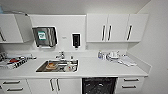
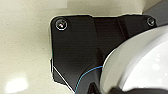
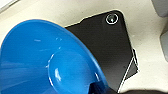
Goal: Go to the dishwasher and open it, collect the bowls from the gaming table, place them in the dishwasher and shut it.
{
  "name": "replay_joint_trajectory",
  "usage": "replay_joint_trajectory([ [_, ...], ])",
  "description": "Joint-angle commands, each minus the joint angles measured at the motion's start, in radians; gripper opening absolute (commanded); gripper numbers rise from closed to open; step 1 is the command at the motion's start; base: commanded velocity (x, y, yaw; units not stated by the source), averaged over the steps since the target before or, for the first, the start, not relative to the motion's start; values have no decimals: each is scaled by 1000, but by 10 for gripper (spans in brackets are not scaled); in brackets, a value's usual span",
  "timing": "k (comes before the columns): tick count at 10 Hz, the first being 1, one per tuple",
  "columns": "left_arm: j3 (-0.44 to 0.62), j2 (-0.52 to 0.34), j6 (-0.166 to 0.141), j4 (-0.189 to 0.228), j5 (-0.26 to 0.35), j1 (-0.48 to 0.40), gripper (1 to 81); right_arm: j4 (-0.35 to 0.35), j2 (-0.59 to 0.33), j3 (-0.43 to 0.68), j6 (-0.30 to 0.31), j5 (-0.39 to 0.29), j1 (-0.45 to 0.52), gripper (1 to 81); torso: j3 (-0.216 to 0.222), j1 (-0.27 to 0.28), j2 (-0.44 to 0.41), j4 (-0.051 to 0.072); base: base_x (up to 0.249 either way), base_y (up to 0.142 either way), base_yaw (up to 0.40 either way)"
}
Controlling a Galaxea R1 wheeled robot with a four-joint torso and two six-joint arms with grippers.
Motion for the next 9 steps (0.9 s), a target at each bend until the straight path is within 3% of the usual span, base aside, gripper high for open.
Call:
replay_joint_trajectory([
  [1, 3, -9, 5, 8, 43, -51, 10, -10, -16, 3, 0, -42, 44, 10, 0, 0, 0, 0, 133, 0, 0],
  [9, 3, -6, 5, 10, 46, -51, 10, -10, -16, 1, 0, -42, 46, 10, 0, 0, 0, 0, 118, 0, 0],
])
